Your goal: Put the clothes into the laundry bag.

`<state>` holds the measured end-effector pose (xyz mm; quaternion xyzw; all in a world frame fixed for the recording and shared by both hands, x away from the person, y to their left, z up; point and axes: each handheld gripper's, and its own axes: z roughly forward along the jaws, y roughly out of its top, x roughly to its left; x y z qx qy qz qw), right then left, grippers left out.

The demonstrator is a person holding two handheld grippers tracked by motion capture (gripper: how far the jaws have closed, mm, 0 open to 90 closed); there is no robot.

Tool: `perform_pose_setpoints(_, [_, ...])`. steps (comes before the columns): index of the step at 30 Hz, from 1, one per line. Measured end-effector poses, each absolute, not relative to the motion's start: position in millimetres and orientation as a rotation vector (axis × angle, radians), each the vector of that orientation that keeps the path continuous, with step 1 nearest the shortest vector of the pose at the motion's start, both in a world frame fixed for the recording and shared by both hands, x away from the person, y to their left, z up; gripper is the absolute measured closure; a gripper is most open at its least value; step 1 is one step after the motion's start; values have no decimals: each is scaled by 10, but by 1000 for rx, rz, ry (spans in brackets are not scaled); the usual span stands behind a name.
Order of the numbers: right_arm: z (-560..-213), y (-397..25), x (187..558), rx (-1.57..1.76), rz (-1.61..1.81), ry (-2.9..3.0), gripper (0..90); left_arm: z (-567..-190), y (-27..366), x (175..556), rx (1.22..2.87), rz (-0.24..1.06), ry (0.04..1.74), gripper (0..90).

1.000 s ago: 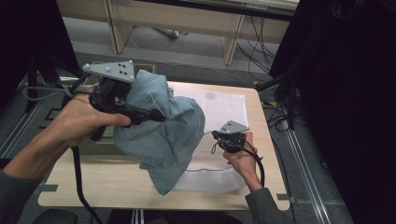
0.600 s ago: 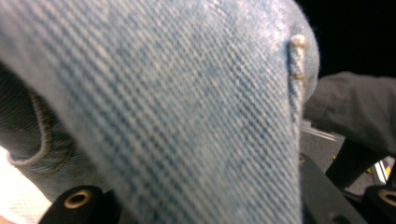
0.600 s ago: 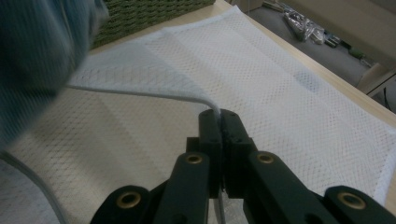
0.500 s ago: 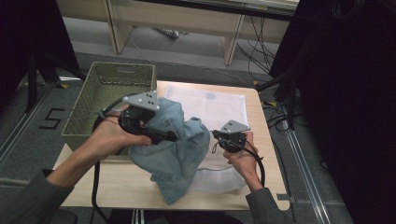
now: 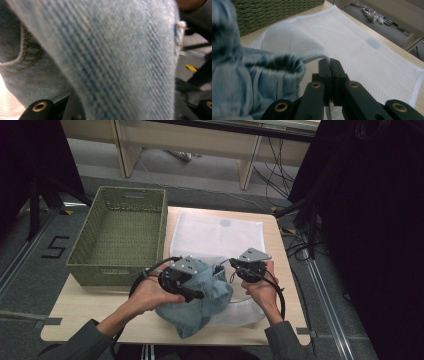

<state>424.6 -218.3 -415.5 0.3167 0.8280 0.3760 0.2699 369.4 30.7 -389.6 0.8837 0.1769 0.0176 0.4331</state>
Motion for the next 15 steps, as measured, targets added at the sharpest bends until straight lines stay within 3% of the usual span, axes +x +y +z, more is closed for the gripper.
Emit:
perform_pose_setpoints(8, [-4121,-2163,4224,842,1033,2207,897,-4231,3,3704,2295,37,406,582])
perform_pose_setpoints(15, [-4088,-2176,4207,842,1051,2208,898,-4684,-284,3879,2373,-25,468,399])
